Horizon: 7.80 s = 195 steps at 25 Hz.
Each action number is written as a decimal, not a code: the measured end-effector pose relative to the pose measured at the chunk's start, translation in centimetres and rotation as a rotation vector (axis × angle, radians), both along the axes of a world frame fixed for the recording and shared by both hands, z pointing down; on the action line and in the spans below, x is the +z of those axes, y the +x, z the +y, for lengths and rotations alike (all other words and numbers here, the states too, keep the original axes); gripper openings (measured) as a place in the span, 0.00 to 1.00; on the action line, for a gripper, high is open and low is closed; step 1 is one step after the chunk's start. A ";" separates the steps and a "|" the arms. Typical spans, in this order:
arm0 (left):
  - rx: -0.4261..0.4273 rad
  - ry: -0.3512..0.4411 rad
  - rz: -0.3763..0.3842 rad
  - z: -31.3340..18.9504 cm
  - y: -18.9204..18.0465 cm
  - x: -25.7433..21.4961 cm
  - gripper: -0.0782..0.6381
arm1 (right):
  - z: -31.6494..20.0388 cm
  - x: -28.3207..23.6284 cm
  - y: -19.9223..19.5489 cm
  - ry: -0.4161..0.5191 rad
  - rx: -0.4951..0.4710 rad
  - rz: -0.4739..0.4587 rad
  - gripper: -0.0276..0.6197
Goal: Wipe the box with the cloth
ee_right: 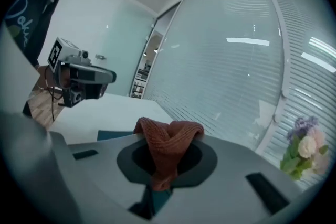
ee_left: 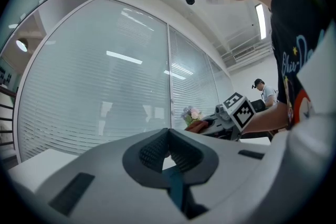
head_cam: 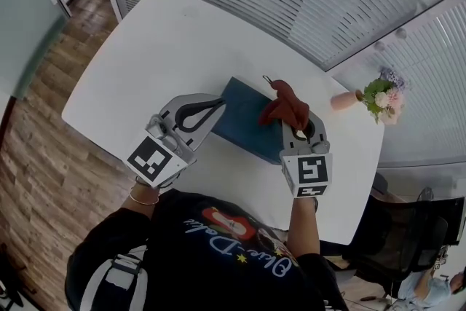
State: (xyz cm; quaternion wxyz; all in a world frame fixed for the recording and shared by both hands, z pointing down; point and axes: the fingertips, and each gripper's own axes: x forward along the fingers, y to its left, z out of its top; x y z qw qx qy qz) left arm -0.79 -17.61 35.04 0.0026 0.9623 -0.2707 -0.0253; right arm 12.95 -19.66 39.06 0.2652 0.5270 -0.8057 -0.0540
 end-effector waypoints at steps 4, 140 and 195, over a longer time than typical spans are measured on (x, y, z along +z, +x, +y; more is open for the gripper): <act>-0.011 -0.001 -0.002 -0.1 -0.1 0.0 0.11 | -1.2 1.5 -7.4 -0.022 -0.210 0.011 0.08; -0.090 -0.093 0.034 -1.1 -1.4 1.3 0.11 | 9.3 10.4 3.9 -0.372 -0.002 0.060 0.08; -0.089 -0.114 0.006 -1.6 -0.6 2.7 0.11 | 11.0 5.2 17.2 -0.126 0.498 -0.117 0.08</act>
